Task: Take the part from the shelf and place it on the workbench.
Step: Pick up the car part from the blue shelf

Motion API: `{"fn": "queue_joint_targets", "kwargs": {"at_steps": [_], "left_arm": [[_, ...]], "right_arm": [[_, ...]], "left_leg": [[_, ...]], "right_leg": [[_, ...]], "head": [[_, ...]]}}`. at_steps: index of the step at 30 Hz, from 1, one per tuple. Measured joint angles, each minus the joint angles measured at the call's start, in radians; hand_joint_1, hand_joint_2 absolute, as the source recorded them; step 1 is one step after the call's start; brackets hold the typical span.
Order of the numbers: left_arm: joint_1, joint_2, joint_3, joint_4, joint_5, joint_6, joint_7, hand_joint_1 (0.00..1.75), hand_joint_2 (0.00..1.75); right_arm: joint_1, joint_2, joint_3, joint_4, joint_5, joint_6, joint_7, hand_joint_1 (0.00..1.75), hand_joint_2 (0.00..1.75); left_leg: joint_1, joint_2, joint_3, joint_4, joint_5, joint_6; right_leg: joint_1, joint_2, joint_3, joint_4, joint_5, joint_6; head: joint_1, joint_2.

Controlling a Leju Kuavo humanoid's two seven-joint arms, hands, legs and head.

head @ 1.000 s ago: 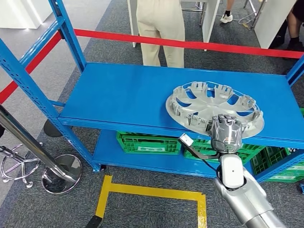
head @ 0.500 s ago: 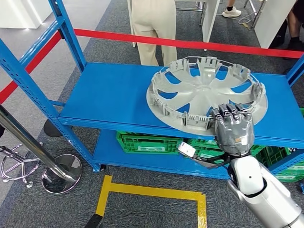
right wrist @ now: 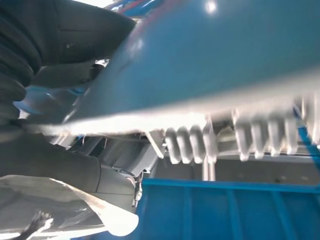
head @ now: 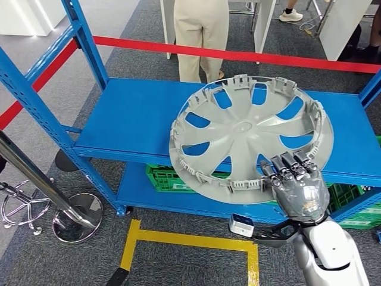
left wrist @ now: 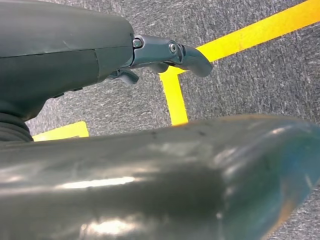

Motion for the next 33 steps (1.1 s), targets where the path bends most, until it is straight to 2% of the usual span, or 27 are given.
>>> {"fn": "queue_joint_targets", "kwargs": {"at_steps": [5,10,15,24,27,29,31,33], "left_arm": [[-0.001,-0.001,0.000,0.000,0.019,-0.009,-0.009,0.00,0.00],[-0.002,0.000,0.001,0.000,0.034,-0.019,-0.010,0.00,0.00],[-0.004,0.001,0.000,0.000,0.037,-0.024,-0.012,0.00,0.00],[-0.005,0.001,0.000,0.000,0.040,-0.027,-0.011,0.00,0.00],[-0.006,0.004,0.001,0.000,0.042,-0.029,-0.008,0.00,0.00],[-0.006,0.006,0.001,0.000,0.044,-0.029,-0.007,0.00,0.00],[-0.007,0.007,0.001,0.000,0.048,-0.029,-0.005,0.00,0.00],[-0.008,0.008,0.001,0.000,0.049,-0.028,-0.003,0.00,0.00]], "right_arm": [[0.045,0.146,-0.112,-0.052,0.000,0.000,-0.123,1.75,1.75],[0.070,0.222,-0.149,-0.092,0.000,0.000,-0.148,1.75,1.75],[0.087,0.260,-0.168,-0.126,0.000,-0.001,-0.155,1.75,1.75],[0.115,0.292,-0.189,-0.175,0.001,-0.003,-0.184,1.75,1.75],[0.125,0.304,-0.198,-0.194,0.001,-0.003,-0.187,1.75,1.75],[0.130,0.313,-0.203,-0.208,0.001,-0.003,-0.184,1.75,1.75],[0.135,0.317,-0.206,-0.221,0.001,-0.005,-0.179,1.75,1.75],[0.139,0.318,-0.207,-0.231,0.001,-0.007,-0.176,1.75,1.75]], "left_leg": [[0.000,0.000,0.000,0.000,0.000,0.000],[0.000,0.000,0.000,0.000,0.000,0.000],[0.000,0.000,0.000,0.000,0.000,0.000],[0.000,0.000,0.000,0.000,0.000,0.000],[-0.004,0.000,-0.003,0.007,0.000,0.009],[-0.002,0.003,0.002,-0.010,0.014,0.022],[0.004,0.008,0.009,-0.038,0.032,0.034],[0.007,0.013,0.008,-0.046,0.038,0.038]], "right_leg": [[0.000,0.001,0.000,0.000,0.000,0.000],[0.000,0.001,0.000,0.000,0.000,0.000],[0.000,0.001,0.000,0.000,0.000,0.000],[0.000,0.001,0.000,0.000,0.000,0.000],[-0.005,0.001,0.000,-0.006,0.008,0.009],[-0.006,0.002,0.000,-0.012,0.011,0.019],[-0.003,0.003,-0.020,0.022,-0.020,0.020],[-0.001,0.003,-0.073,0.136,-0.083,0.020]], "head": [[0.000,0.000],[0.000,0.000],[0.000,0.000],[0.000,0.000],[0.000,0.000],[0.000,0.000],[0.002,0.000],[0.004,0.000]]}}
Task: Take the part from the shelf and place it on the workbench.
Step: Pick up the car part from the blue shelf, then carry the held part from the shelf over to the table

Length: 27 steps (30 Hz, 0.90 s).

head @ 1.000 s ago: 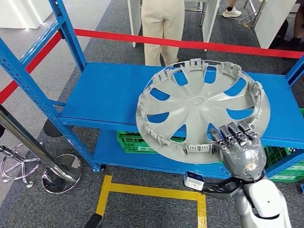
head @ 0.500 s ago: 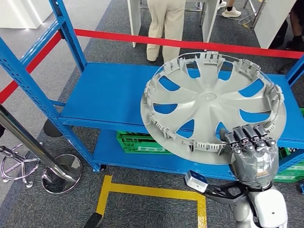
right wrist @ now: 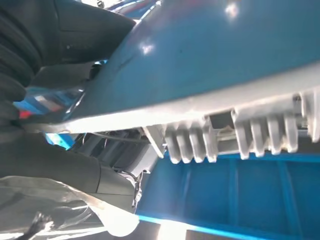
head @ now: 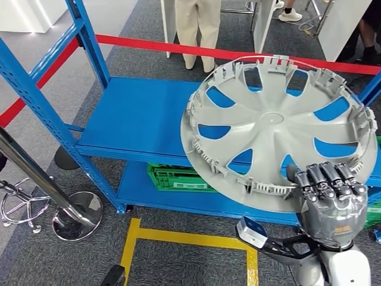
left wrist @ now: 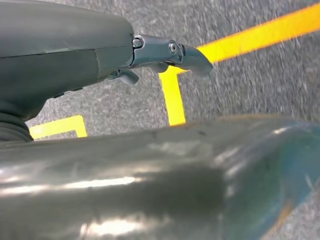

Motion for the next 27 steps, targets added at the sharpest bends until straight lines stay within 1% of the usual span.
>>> {"fn": "queue_joint_targets", "kwargs": {"at_steps": [1,2,3,4,5,6,7,8,9,11,12,13,14,15,16,17,18,19,20,21,22,23,24,25,26,27], "left_arm": [[0.000,0.000,0.000,0.000,0.000,0.001,0.001,0.00,0.00],[0.000,0.000,0.000,0.000,0.000,0.001,0.002,0.00,0.00],[0.000,0.000,0.000,0.000,0.000,0.001,0.004,0.00,0.00],[0.000,0.000,0.000,0.000,0.000,0.001,0.005,0.00,0.00],[0.000,0.000,0.000,0.000,0.000,0.002,0.007,0.00,0.00],[-0.001,0.000,0.000,0.000,0.000,0.003,0.008,0.00,0.00],[-0.001,0.001,0.000,0.000,-0.001,0.005,0.010,0.00,0.00],[-0.002,0.002,0.000,0.000,-0.002,0.006,0.011,0.00,0.00],[-0.003,0.003,0.000,0.000,-0.002,0.007,0.012,0.00,0.00],[-0.004,0.004,0.000,0.000,-0.005,0.009,0.012,0.00,0.00],[-0.004,0.004,0.000,0.000,-0.007,0.009,0.012,0.00,0.00],[-0.004,0.005,0.000,0.000,-0.008,0.009,0.012,0.00,0.00],[-0.005,0.005,0.000,0.000,-0.009,0.009,0.012,0.00,0.00],[-0.006,0.005,0.000,0.000,-0.009,0.009,0.012,0.00,0.00],[-0.007,0.005,0.000,0.000,-0.009,0.009,0.012,0.00,0.00],[-0.008,0.005,0.000,0.000,-0.009,0.009,0.012,0.00,0.00],[-0.008,0.005,0.000,0.000,-0.009,0.009,0.012,0.00,0.00],[-0.008,0.005,0.000,0.000,-0.009,0.010,0.012,0.00,0.00],[-0.009,0.005,0.000,0.000,-0.009,0.010,0.012,0.00,0.00],[-0.010,0.006,0.000,0.000,-0.010,0.012,0.013,0.00,0.00],[-0.011,0.007,-0.001,0.000,-0.011,0.014,0.014,0.00,0.00],[-0.012,0.008,-0.001,0.000,-0.012,0.016,0.016,0.00,0.00],[-0.013,0.009,-0.002,0.000,-0.014,0.017,0.018,0.00,0.00],[-0.013,0.009,-0.002,0.000,-0.015,0.018,0.021,0.00,0.00],[-0.012,0.009,-0.002,0.000,-0.015,0.019,0.023,0.00,0.00],[-0.013,0.009,-0.003,0.000,-0.015,0.021,0.026,0.00,0.00]], "right_arm": [[0.004,0.000,-0.001,-0.004,0.000,-0.001,0.001,1.75,1.75],[0.008,0.000,-0.003,-0.006,0.000,-0.001,0.002,1.75,1.75],[0.012,0.000,-0.005,-0.009,0.000,-0.002,0.004,1.75,1.75],[0.016,0.000,-0.007,-0.011,0.000,-0.002,0.006,1.75,1.75],[0.019,0.000,-0.009,-0.014,0.000,-0.002,0.010,1.75,1.75],[0.021,0.000,-0.011,-0.017,0.000,-0.002,0.013,1.75,1.75],[0.022,0.000,-0.012,-0.020,0.000,-0.002,0.017,1.75,1.75],[0.023,0.000,-0.014,-0.023,0.000,-0.003,0.021,1.75,1.75],[0.024,0.000,-0.016,-0.026,0.000,-0.004,0.025,1.75,1.75],[0.026,0.001,-0.021,-0.028,0.001,-0.006,0.034,1.75,1.75],[0.027,0.002,-0.022,-0.029,0.001,-0.006,0.038,1.75,1.75],[0.027,0.003,-0.024,-0.029,0.001,-0.006,0.041,1.75,1.75],[0.028,0.003,-0.025,-0.030,0.001,-0.006,0.043,1.75,1.75],[0.028,0.004,-0.026,-0.030,0.001,-0.006,0.044,1.75,1.75],[0.028,0.004,-0.026,-0.031,0.001,-0.006,0.045,1.75,1.75],[0.028,0.004,-0.027,-0.031,0.001,-0.006,0.046,1.75,1.75],[0.028,0.004,-0.027,-0.031,0.001,-0.006,0.046,1.75,1.75],[0.028,0.004,-0.027,-0.031,0.001,-0.006,0.046,1.75,1.75],[0.028,0.004,-0.028,-0.032,0.001,-0.006,0.046,1.75,1.75],[0.028,0.005,-0.028,-0.034,0.001,-0.006,0.046,1.75,1.75],[0.028,0.005,-0.028,-0.037,0.001,-0.006,0.044,1.75,1.75],[0.029,0.006,-0.028,-0.040,0.001,-0.006,0.043,1.75,1.75],[0.029,0.006,-0.028,-0.042,0.001,-0.006,0.040,1.75,1.75],[0.030,0.007,-0.028,-0.044,0.001,-0.006,0.038,1.75,1.75],[0.031,0.007,-0.029,-0.046,0.001,-0.006,0.036,1.75,1.75],[0.033,0.008,-0.029,-0.047,0.001,-0.006,0.035,1.75,1.75]], "left_leg": [[0.000,0.001,-0.002,0.002,0.000,0.000],[0.001,0.002,-0.004,0.004,0.000,0.000],[0.002,0.003,-0.005,0.008,-0.002,-0.002],[0.005,0.002,-0.007,0.014,-0.004,-0.006],[0.008,0.002,-0.010,0.022,-0.009,-0.013],[0.008,0.001,-0.016,0.033,-0.015,-0.022],[0.008,0.000,-0.023,0.046,-0.020,-0.030],[0.006,0.000,-0.031,0.058,-0.023,-0.036],[0.004,-0.001,-0.039,0.067,-0.023,-0.041],[0.005,-0.001,-0.050,0.078,-0.025,-0.049],[0.006,0.001,-0.056,0.089,-0.037,-0.054],[0.007,0.003,-0.068,0.117,-0.063,-0.058],[0.008,0.005,-0.086,0.164,-0.099,-0.062],[0.009,0.006,-0.108,0.226,-0.139,-0.065],[0.009,0.006,-0.127,0.289,-0.171,-0.066],[0.009,0.006,-0.138,0.333,-0.188,-0.066],[0.009,0.006,-0.134,0.343,-0.184,-0.063],[0.009,0.006,-0.113,0.317,-0.164,-0.058],[0.007,0.006,-0.077,0.258,-0.132,-0.051],[0.004,0.006,-0.036,0.185,-0.106,-0.042],[0.001,0.006,-0.001,0.121,-0.087,-0.035],[-0.004,0.006,0.020,0.077,-0.077,-0.031],[-0.008,0.005,0.027,0.055,-0.074,-0.029],[-0.011,0.005,0.024,0.050,-0.067,-0.029],[-0.009,0.006,0.020,0.043,-0.057,-0.028],[-0.007,0.007,0.016,0.034,-0.045,-0.025]], "right_leg": [[0.000,0.000,-0.029,0.064,-0.023,0.002],[-0.001,0.000,-0.048,0.106,-0.030,0.005],[-0.002,0.000,-0.050,0.113,-0.016,0.008],[-0.004,-0.001,-0.033,0.078,0.016,0.011],[-0.006,-0.001,-0.003,0.016,0.050,0.015],[-0.006,0.000,0.032,-0.042,0.073,0.018],[-0.006,0.002,0.054,-0.084,0.085,0.019],[-0.006,0.006,0.064,-0.103,0.082,0.016],[-0.004,0.009,0.063,-0.101,0.076,0.011],[-0.005,0.009,0.051,-0.098,0.076,-0.005],[-0.006,0.007,0.046,-0.098,0.080,-0.013],[-0.006,0.004,0.040,-0.098,0.084,-0.022],[-0.006,0.001,0.034,-0.099,0.088,-0.031],[-0.004,-0.001,0.028,-0.099,0.092,-0.037],[-0.002,-0.004,0.022,-0.099,0.096,-0.041],[0.001,-0.006,0.016,-0.098,0.101,-0.044],[0.004,-0.007,0.011,-0.098,0.106,-0.046],[0.007,-0.008,0.006,-0.098,0.111,-0.046],[0.010,-0.008,0.002,-0.098,0.115,-0.046],[0.011,-0.008,-0.002,-0.098,0.121,-0.045],[0.012,-0.008,-0.006,-0.099,0.126,-0.043],[0.011,-0.009,-0.009,-0.100,0.133,-0.038],[0.009,-0.009,-0.013,-0.103,0.141,-0.032],[0.008,-0.009,-0.015,-0.107,0.150,-0.026],[0.006,-0.009,-0.018,-0.110,0.155,-0.019],[0.006,-0.008,-0.022,-0.109,0.149,-0.014]], "head": [[0.000,0.000],[0.000,0.000],[0.000,0.000],[0.000,0.000],[0.000,0.000],[0.001,0.000],[0.003,0.000],[0.004,0.000],[0.004,0.000],[0.000,0.000],[-0.002,0.000],[-0.005,0.000],[-0.008,0.000],[-0.012,0.000],[-0.013,0.000],[-0.014,0.000],[-0.014,0.000],[-0.014,0.000],[-0.014,0.000],[-0.014,0.000],[-0.013,0.000],[-0.014,0.000],[-0.014,0.000],[-0.014,0.000],[-0.015,0.000],[-0.014,0.000]]}}
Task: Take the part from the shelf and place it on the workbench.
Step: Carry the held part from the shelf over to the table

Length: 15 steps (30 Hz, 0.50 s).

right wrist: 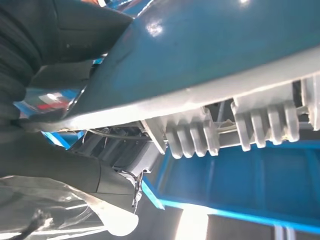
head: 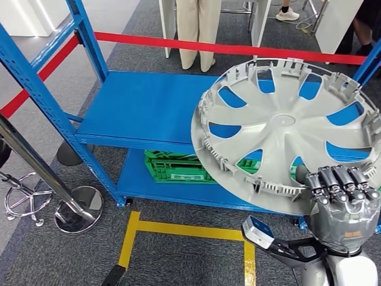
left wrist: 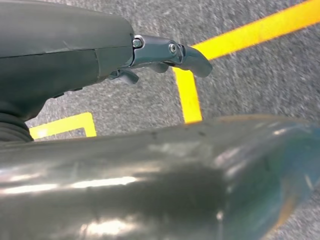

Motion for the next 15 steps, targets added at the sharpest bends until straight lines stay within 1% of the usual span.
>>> {"fn": "queue_joint_targets", "kwargs": {"at_steps": [1,2,3,4,5,6,7,8,9,10,11,12,13,14,15], "left_arm": [[-0.001,0.000,-0.001,0.000,0.000,0.002,0.002,0.00,0.00],[-0.001,0.000,-0.002,0.000,0.000,0.004,0.003,0.00,0.00],[-0.002,0.001,-0.003,0.000,0.001,0.006,0.004,0.00,0.00],[-0.002,0.000,-0.003,0.000,0.004,0.007,0.002,0.00,0.00],[-0.002,0.000,-0.004,0.000,0.008,0.007,0.001,0.00,0.00],[-0.002,-0.001,-0.004,0.000,0.012,0.007,-0.001,0.00,0.00],[-0.001,-0.003,-0.003,0.000,0.017,0.006,-0.002,0.00,0.00],[-0.001,-0.004,-0.003,0.000,0.019,0.006,-0.002,0.00,0.00],[0.000,-0.006,-0.003,0.000,0.020,0.005,-0.001,0.00,0.00],[0.001,-0.007,-0.003,0.000,0.020,0.005,0.001,0.00,0.00],[0.003,-0.009,-0.004,0.000,0.018,0.004,0.003,0.00,0.00],[0.006,-0.011,-0.004,0.000,0.015,0.003,0.006,0.00,0.00],[0.009,-0.013,-0.004,0.000,0.010,0.003,0.008,0.00,0.00],[0.012,-0.015,-0.004,0.000,0.006,0.003,0.009,0.00,0.00],[0.016,-0.017,-0.005,0.000,0.003,0.004,0.010,0.00,0.00]], "right_arm": [[0.002,0.000,0.000,-0.001,0.000,0.000,0.000,1.75,1.75],[0.004,0.000,-0.001,-0.002,0.000,0.000,0.002,1.75,1.75],[0.006,0.000,-0.001,-0.002,0.000,0.000,0.004,1.75,1.75],[0.008,0.000,-0.002,-0.004,0.000,0.000,0.007,1.75,1.75],[0.012,0.000,-0.004,-0.008,0.000,0.000,0.010,1.75,1.75],[0.018,0.000,-0.006,-0.013,0.000,0.000,0.015,1.75,1.75],[0.026,0.000,-0.009,-0.019,0.000,0.000,0.022,1.75,1.75],[0.033,0.000,-0.011,-0.027,0.000,0.000,0.030,1.75,1.75],[0.040,0.000,-0.013,-0.034,0.000,0.000,0.040,1.75,1.75],[0.046,0.000,-0.014,-0.041,0.000,0.000,0.050,1.75,1.75],[0.052,0.000,-0.015,-0.049,0.000,0.000,0.060,1.75,1.75],[0.059,0.000,-0.016,-0.058,0.000,0.000,0.066,1.75,1.75],[0.067,0.001,-0.017,-0.068,0.000,0.000,0.071,1.75,1.75],[0.076,0.001,-0.019,-0.077,0.000,0.000,0.074,1.75,1.75],[0.085,0.002,-0.020,-0.087,0.000,0.000,0.077,1.75,1.75]], "left_leg": [[0.003,0.002,-0.006,-0.009,0.013,0.005],[0.005,0.004,-0.014,-0.016,0.027,0.010],[0.003,0.005,-0.026,-0.016,0.037,0.014],[0.002,0.006,-0.039,-0.015,0.046,0.018],[0.001,0.007,-0.052,-0.013,0.056,0.019],[0.000,0.007,-0.065,-0.011,0.064,0.019],[-0.001,0.007,-0.078,-0.009,0.073,0.019],[-0.001,0.007,-0.089,-0.006,0.079,0.017],[0.000,0.007,-0.098,-0.003,0.084,0.016],[0.000,0.007,-0.106,0.001,0.089,0.013],[-0.002,0.006,-0.114,0.008,0.092,0.009],[-0.003,0.006,-0.123,0.015,0.097,0.005],[-0.005,0.006,-0.130,0.022,0.103,0.000],[-0.006,0.006,-0.136,0.026,0.110,-0.003],[-0.006,0.006,-0.140,0.028,0.119,-0.007]], "right_leg": [[0.001,0.002,-0.009,0.010,-0.019,0.005],[0.002,0.004,-0.023,0.042,-0.057,0.008],[0.003,0.005,-0.037,0.090,-0.102,0.010],[0.003,0.006,-0.053,0.153,-0.146,0.012],[0.003,0.006,-0.064,0.215,-0.177,0.014],[0.003,0.006,-0.066,0.256,-0.185,0.016],[0.003,0.006,-0.057,0.273,-0.176,0.017],[0.003,0.006,-0.037,0.262,-0.155,0.018],[0.002,0.006,-0.008,0.228,-0.128,0.018],[0.002,0.006,0.035,0.171,-0.106,0.018],[0.002,0.006,0.084,0.103,-0.099,0.017],[0.003,0.007,0.129,0.035,-0.101,0.014],[0.004,0.008,0.161,-0.017,-0.108,0.010],[0.006,0.009,0.175,-0.043,-0.117,0.005],[0.006,0.009,0.172,-0.049,-0.117,-0.002]], "head": [[0.002,0.000],[0.004,0.000],[0.005,0.000],[0.006,0.000],[0.006,0.000],[0.006,0.000],[0.006,0.000],[0.006,0.000],[0.006,0.000],[0.007,0.000],[0.007,0.000],[0.006,0.000],[0.006,0.000],[0.005,0.000],[0.005,0.000]]}}
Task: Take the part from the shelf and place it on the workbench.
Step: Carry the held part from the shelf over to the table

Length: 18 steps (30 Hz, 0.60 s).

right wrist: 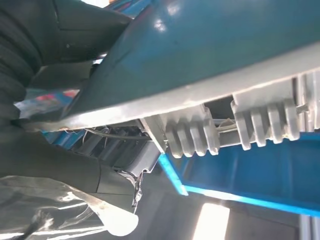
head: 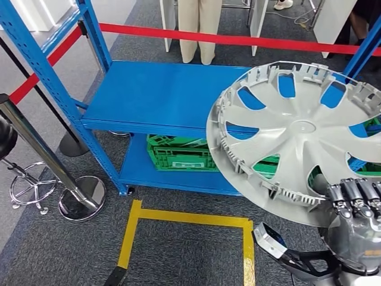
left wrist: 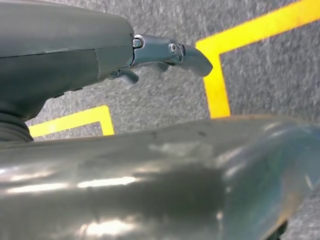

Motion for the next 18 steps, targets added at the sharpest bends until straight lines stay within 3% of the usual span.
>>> {"fn": "queue_joint_targets", "kwargs": {"at_steps": [2,4,6,7,8,9,10,11,13,14,16,17,18], "left_arm": [[0.008,-0.003,0.000,0.000,-0.002,0.006,0.000,0.00,0.00],[0.015,-0.004,0.000,0.000,-0.002,0.010,0.000,0.00,0.00],[0.017,-0.005,0.000,0.000,0.000,0.012,0.000,0.00,0.00],[0.016,-0.005,0.000,0.000,0.001,0.012,0.000,0.00,0.00],[0.016,-0.005,0.000,0.000,0.002,0.012,0.000,0.00,0.00],[0.016,-0.005,0.000,0.000,0.002,0.012,0.000,0.00,0.00],[0.016,-0.005,0.000,0.000,0.003,0.013,0.000,0.00,0.00],[0.015,-0.004,0.000,0.000,0.006,0.014,0.001,0.00,0.00],[0.010,-0.001,0.000,0.000,0.011,0.017,0.006,0.00,0.00],[0.007,0.000,0.000,0.000,0.014,0.019,0.010,0.00,0.00],[0.005,0.004,0.001,0.000,0.018,0.021,0.019,0.00,0.00],[0.005,0.007,0.002,0.000,0.022,0.019,0.023,0.00,0.00],[0.005,0.011,0.005,0.000,0.027,0.014,0.028,0.00,0.00]], "right_arm": [[0.015,0.001,-0.002,-0.013,0.000,0.000,0.010,1.75,1.75],[0.025,0.002,-0.004,-0.023,0.000,0.000,0.018,1.75,1.75],[0.031,0.003,-0.004,-0.029,0.000,0.000,0.024,1.75,1.75],[0.033,0.003,-0.004,-0.031,0.000,0.000,0.026,1.75,1.75],[0.034,0.003,-0.004,-0.031,0.000,0.000,0.028,1.75,1.75],[0.036,0.003,-0.004,-0.031,0.000,0.000,0.029,1.75,1.75],[0.038,0.003,-0.004,-0.032,0.000,0.000,0.031,1.75,1.75],[0.040,0.003,-0.003,-0.032,0.000,0.000,0.034,1.75,1.75],[0.041,0.003,0.000,-0.034,0.000,0.000,0.046,1.75,1.75],[0.041,0.002,0.003,-0.034,0.000,0.000,0.052,1.75,1.75],[0.038,0.001,0.008,-0.033,0.000,0.000,0.062,1.75,1.75],[0.037,-0.001,0.011,-0.032,0.000,0.000,0.068,1.75,1.75],[0.035,-0.006,0.015,-0.031,0.000,0.000,0.077,1.75,1.75]], "left_leg": [[0.002,-0.001,-0.010,0.012,-0.012,-0.009],[0.007,-0.001,-0.032,0.082,-0.091,-0.022],[0.014,0.000,-0.058,0.209,-0.185,-0.032],[0.016,0.000,-0.062,0.260,-0.204,-0.036],[0.018,0.000,-0.054,0.287,-0.202,-0.037],[0.019,0.000,-0.030,0.275,-0.180,-0.037],[0.020,0.000,0.011,0.228,-0.152,-0.035],[0.021,0.000,0.065,0.155,-0.133,-0.032],[0.018,-0.001,0.158,0.009,-0.129,-0.024],[0.015,-0.002,0.178,-0.031,-0.135,-0.021],[0.012,-0.002,0.169,-0.049,-0.128,-0.011],[0.012,0.000,0.159,-0.050,-0.117,-0.004],[0.012,0.001,0.146,-0.052,-0.104,0.005]], "right_leg": [[-0.003,-0.005,-0.020,0.002,0.013,-0.015],[-0.006,-0.010,-0.040,0.000,0.032,-0.030],[-0.005,-0.013,-0.061,0.002,0.054,-0.036],[-0.005,-0.014,-0.074,0.004,0.065,-0.036],[-0.005,-0.015,-0.089,0.007,0.075,-0.035],[-0.005,-0.016,-0.104,0.010,0.085,-0.033],[-0.005,-0.016,-0.118,0.013,0.094,-0.031],[-0.004,-0.016,-0.129,0.016,0.102,-0.028],[-0.002,-0.018,-0.144,0.018,0.120,-0.018],[-0.002,-0.019,-0.149,0.017,0.130,-0.011],[-0.005,-0.020,-0.159,0.011,0.149,0.003],[-0.007,-0.019,-0.166,0.012,0.147,0.009],[-0.008,-0.016,-0.178,0.027,0.124,0.013]], "head": [[0.001,0.000],[-0.003,0.000],[-0.006,0.000],[-0.006,0.000],[-0.007,0.000],[-0.007,0.000],[-0.007,0.000],[-0.007,0.000],[-0.006,0.000],[-0.006,0.000],[-0.005,0.000],[-0.006,0.000],[-0.004,0.000]]}}
